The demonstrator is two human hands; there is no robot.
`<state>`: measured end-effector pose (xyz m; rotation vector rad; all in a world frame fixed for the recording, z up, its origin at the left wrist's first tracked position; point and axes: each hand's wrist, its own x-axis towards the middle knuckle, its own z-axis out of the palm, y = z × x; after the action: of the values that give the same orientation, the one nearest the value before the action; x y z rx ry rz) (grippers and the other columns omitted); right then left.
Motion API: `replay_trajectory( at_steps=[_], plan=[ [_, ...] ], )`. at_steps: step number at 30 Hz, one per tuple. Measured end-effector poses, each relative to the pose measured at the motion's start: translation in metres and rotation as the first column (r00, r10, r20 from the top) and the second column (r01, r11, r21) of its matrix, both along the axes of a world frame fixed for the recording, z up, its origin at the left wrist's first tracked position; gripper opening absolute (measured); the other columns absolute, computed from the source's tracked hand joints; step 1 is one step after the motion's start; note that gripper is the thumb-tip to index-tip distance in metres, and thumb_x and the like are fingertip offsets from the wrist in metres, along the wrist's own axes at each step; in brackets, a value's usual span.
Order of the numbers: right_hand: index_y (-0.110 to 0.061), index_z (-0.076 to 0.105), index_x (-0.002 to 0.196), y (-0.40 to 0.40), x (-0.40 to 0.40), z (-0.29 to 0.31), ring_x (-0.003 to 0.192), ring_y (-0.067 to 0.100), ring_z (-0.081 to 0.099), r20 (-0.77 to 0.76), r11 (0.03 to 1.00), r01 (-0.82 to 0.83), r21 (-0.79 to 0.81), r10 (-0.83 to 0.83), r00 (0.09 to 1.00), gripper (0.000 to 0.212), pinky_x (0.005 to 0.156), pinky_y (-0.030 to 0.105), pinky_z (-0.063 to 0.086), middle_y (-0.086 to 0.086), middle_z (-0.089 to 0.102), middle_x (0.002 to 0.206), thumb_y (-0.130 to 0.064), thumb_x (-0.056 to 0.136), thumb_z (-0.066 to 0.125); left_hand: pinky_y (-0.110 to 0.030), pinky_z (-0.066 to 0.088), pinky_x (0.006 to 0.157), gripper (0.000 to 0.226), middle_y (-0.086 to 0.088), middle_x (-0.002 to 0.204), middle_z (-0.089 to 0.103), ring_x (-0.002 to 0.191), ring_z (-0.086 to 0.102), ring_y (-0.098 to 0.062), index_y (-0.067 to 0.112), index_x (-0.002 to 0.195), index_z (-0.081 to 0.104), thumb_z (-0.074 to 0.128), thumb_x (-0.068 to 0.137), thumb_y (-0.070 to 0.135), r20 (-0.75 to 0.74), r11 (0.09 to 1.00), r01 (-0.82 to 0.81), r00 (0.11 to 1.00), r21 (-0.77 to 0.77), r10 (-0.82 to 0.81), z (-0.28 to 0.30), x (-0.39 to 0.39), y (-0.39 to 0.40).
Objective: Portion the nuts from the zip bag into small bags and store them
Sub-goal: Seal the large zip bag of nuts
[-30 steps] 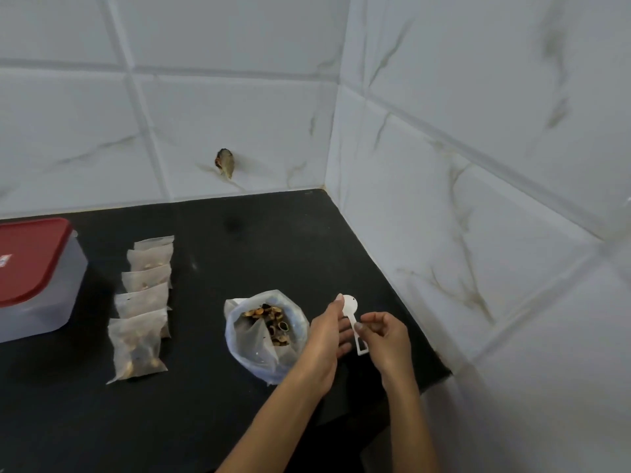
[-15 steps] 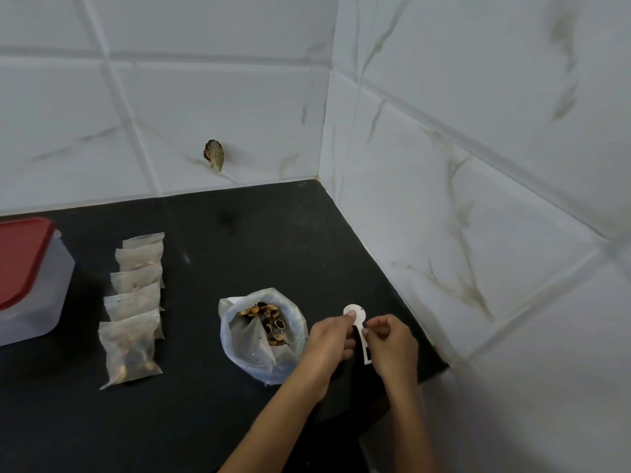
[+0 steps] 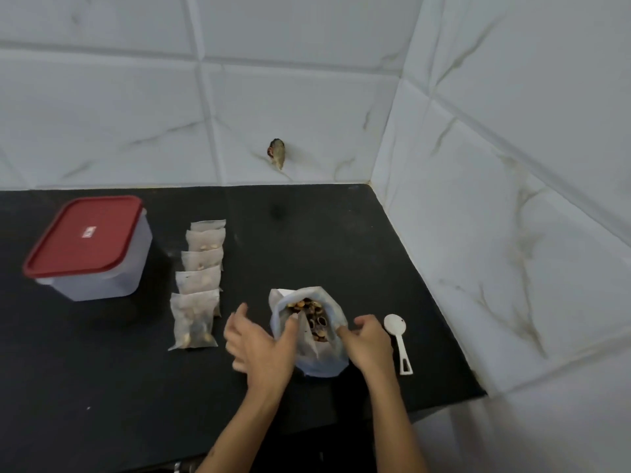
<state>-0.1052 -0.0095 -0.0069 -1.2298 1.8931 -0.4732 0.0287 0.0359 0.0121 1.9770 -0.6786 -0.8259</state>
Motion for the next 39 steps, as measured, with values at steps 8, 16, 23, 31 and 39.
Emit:
replay_trajectory(
  at_steps=[8,16,23,31,39],
  plan=[
    [-0.021,0.068,0.081,-0.023,0.027,0.010,0.080,0.016,0.064,-0.039,0.990,-0.090,0.112,0.095,0.995,0.011,0.063,0.028,0.049,0.001,0.068,0.085,-0.031,0.082,0.069,-0.029,0.053,0.059,0.054,-0.009,0.100,0.066,0.084,0.067,-0.019,0.002,0.123,0.049,0.076,0.078,0.008,-0.597,0.998,0.045,0.802,0.038,-0.014,-0.012,0.031,-0.005],
    [-0.022,0.065,0.093,-0.034,0.046,0.023,0.083,0.012,0.062,-0.008,0.998,-0.047,0.038,0.047,0.999,0.013,0.061,0.025,0.045,-0.001,0.066,0.091,-0.030,0.082,0.068,-0.033,0.058,0.061,0.052,-0.009,0.101,0.067,0.087,0.070,-0.022,0.013,0.113,0.053,0.079,0.070,-0.003,-0.561,0.996,0.067,0.823,-0.057,-0.087,-0.012,0.051,-0.030],
    [-0.025,0.061,0.085,-0.040,0.059,0.025,0.084,0.012,0.063,-0.037,0.998,-0.029,-0.047,0.027,0.999,0.016,0.070,0.027,0.051,-0.004,0.066,0.088,-0.021,0.077,0.073,-0.029,0.056,0.066,0.057,-0.002,0.100,0.062,0.091,0.064,-0.017,0.020,0.114,0.050,0.078,0.069,0.000,-0.320,0.972,0.213,0.919,-0.094,-0.232,-0.016,0.062,-0.051],
    [-0.018,0.047,0.099,-0.028,0.094,0.017,0.078,0.013,0.059,-0.291,0.939,0.010,-0.343,-0.116,0.950,0.020,0.066,0.030,0.052,-0.001,0.057,0.087,-0.028,0.089,0.060,-0.033,0.055,0.075,0.045,-0.003,0.098,0.063,0.089,0.063,-0.017,0.020,0.108,0.054,0.079,0.070,0.016,-0.029,0.936,0.314,0.946,-0.157,-0.322,-0.017,0.079,-0.064],
    [-0.019,0.059,0.102,-0.037,0.091,0.027,0.082,0.012,0.064,0.302,0.965,0.195,-0.177,-0.136,0.944,0.019,0.078,0.035,0.056,-0.002,0.065,0.091,-0.020,0.084,0.067,-0.034,0.055,0.070,0.036,-0.022,0.111,0.067,0.098,0.067,-0.030,-0.001,0.115,0.062,0.064,0.080,0.006,-0.797,0.960,0.123,0.536,-0.251,-0.277,-0.007,0.095,-0.066]
  ],
)
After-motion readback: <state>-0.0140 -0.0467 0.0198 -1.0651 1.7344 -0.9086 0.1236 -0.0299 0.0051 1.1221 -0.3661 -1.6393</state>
